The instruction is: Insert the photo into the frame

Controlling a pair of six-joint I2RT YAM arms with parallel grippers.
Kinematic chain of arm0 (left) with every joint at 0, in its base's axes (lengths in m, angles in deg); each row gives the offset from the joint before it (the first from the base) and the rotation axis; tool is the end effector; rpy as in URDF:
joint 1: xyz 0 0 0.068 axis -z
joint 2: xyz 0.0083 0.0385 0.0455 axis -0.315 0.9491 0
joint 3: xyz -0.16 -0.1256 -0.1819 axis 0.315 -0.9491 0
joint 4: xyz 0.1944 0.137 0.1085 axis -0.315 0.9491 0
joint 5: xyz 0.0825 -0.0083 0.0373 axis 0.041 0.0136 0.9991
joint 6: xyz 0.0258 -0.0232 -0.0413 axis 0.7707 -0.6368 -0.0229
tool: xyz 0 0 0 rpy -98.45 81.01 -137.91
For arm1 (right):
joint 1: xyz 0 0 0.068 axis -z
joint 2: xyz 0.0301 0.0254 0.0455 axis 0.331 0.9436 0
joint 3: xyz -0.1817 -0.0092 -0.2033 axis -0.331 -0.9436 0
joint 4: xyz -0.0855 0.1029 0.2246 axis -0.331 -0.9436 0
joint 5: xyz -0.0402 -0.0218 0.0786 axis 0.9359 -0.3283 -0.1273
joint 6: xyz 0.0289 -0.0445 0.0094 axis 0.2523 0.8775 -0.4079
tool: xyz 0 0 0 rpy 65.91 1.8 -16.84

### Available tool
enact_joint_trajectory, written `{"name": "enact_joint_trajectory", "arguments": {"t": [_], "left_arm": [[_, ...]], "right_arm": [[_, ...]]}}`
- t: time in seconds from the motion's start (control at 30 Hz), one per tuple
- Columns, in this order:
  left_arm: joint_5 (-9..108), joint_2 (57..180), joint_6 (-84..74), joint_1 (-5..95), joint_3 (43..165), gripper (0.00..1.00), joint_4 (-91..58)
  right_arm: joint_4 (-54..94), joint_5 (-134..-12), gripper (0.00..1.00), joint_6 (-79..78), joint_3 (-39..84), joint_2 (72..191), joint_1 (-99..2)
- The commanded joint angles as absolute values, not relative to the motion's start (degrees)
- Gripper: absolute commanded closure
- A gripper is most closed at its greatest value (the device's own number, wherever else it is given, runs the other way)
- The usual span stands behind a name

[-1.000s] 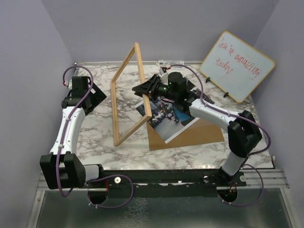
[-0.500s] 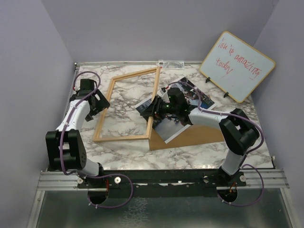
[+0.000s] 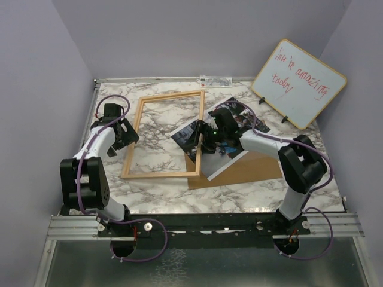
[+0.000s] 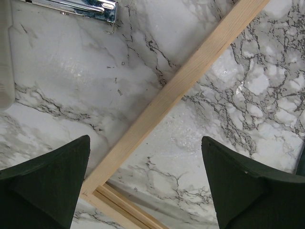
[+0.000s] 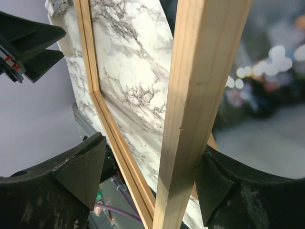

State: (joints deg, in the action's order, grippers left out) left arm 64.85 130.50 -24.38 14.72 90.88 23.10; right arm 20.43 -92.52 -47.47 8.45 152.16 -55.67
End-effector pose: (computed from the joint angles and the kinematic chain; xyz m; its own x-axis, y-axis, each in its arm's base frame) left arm 0.2956 0.0232 0.2163 -0.7162 -0.5605 -0.4158 -0.5662 0.8150 -0.1232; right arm 0.2963 0.2380 0.1900 -0.9587 0.1856 -0.2155 -0.0571 0.6168 0.7850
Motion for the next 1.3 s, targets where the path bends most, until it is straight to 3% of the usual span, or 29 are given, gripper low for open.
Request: {"name": "enact_joint_trajectory", "arguments": {"t": [0.0, 0.3, 0.5, 0.77, 0.9, 1.13, 1.27], "left_arm": [[67.06, 131.38, -22.92, 14.36, 89.96, 0.01, 22.27], [60.92, 128.68, -24.04, 14.41, 89.3, 0.01, 21.77], [52.57, 125.68, -22.41, 16.05, 89.64, 0.01, 21.13], [49.93, 125.28, -23.39, 17.95, 90.72, 0.01, 20.65], [49.67, 125.69, -23.78, 18.28, 91.14, 0.01, 20.31], [49.47, 126.87, -23.49, 21.51, 91.05, 0.01, 19.43], [48.7, 127.12, -22.9, 24.0, 90.96, 0.01, 18.61]], "right_arm": [[12.01, -88.78, 0.25, -41.73, 14.95, 155.46, -55.59], [3.68, -85.64, 0.3, -36.61, 24.65, 163.09, -55.63], [-4.41, -82.41, 0.2, -25.89, 30.85, 163.12, -55.63], [-6.21, -97.84, 0.21, -21.89, 33.92, 166.0, -55.63], [-6.39, -98.73, 0.21, -24.21, 32.16, 164.92, -55.63], [-10.38, -90.05, 0.21, -23.44, 30.72, 160.61, -55.58], [-11.4, -81.84, 0.29, -25.3, 28.82, 157.65, -55.59]]}}
